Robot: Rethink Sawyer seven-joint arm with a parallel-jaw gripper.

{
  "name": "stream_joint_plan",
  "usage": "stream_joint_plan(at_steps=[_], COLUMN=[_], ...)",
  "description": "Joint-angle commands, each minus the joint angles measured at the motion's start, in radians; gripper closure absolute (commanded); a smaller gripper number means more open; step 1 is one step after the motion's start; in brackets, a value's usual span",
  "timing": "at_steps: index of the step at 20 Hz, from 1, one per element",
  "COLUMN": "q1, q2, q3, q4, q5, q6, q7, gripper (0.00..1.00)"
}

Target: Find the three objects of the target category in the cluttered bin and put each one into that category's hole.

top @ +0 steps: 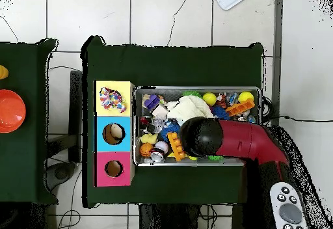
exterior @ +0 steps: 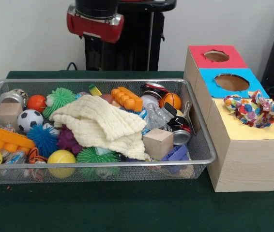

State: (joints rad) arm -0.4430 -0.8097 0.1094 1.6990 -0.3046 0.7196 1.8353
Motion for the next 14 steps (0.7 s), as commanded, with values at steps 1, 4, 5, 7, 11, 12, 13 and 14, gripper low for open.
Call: stream_joint_plan(at_steps=[1,4,5,7,11,12,13,14], q1=[-0.026,-0.016,-0.012,-0.007,-0.006,-0.006,-0.009,-0.010], q2=[0.025,0.039,0.044,0.051,0.075,0.085,0.094,0.104], q3=[0.174,0.180,0.179,0.175,0.173,0.173,0.175,0.175], q4=[0.082,0.065,0.062,0.062,0.056,0.051,0.051,0.047], q5=[0.093,0.100,0.102,0.098,0.079,0.078,0.074,0.072], q6=[-0.137,-0.162,-0.173,-0.201,-0.256,-0.267,-0.282,-0.301], q7=[0.016,0.031,0.039,0.050,0.053,0.058,0.058,0.064], gripper=[1.00,1.00,1.00,1.00,1.00,1.00,1.00,1.00])
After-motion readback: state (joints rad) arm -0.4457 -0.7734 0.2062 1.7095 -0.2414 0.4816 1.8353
